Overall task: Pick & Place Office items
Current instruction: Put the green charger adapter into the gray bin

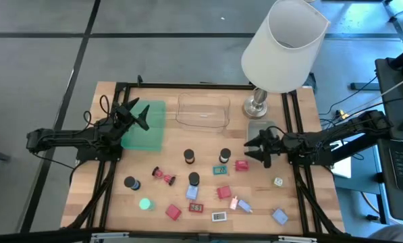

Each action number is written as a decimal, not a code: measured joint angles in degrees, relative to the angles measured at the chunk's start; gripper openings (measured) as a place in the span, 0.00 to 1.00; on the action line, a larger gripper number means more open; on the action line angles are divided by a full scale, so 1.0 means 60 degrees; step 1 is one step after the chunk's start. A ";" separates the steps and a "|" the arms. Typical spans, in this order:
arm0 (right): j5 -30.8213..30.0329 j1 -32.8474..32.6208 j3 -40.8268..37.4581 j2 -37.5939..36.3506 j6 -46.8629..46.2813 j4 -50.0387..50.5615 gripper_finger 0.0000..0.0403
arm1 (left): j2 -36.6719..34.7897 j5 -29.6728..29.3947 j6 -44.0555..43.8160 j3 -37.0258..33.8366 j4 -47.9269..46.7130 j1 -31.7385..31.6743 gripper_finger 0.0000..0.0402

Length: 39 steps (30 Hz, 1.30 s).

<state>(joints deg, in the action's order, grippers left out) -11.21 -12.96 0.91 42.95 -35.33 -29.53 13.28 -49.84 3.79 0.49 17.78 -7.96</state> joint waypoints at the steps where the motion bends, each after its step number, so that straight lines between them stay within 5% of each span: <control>1: -0.0276 -0.0002 -0.0004 0.0001 0.0000 -0.0002 0.65 | -0.0003 -0.0001 0.0000 0.0003 0.0006 -0.0004 0.69; 17: -0.4195 0.0001 0.0000 0.0001 0.0025 -0.0075 0.65 | 0.0000 -0.0002 -0.0004 0.0004 0.0003 -0.0004 0.69; 28: -0.5071 0.0001 0.0000 0.0001 0.0091 -0.0731 0.65 | -0.0004 -0.0303 0.0000 0.0000 0.0076 -0.0004 0.69; 34: -0.4931 0.0001 0.0656 -0.0002 0.1735 -0.0886 0.65 | -0.0003 -0.0328 -0.0001 0.0004 0.0072 -0.0004 0.69; 39: -0.3798 -0.0002 0.2435 -0.0002 0.2727 0.1678 0.65 | -0.0004 -0.0328 0.0000 0.0003 0.0069 -0.0004 0.69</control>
<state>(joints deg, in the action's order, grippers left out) -33.99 -12.97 15.52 42.94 -18.97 -19.46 13.26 -51.81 3.79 0.51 18.20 -7.99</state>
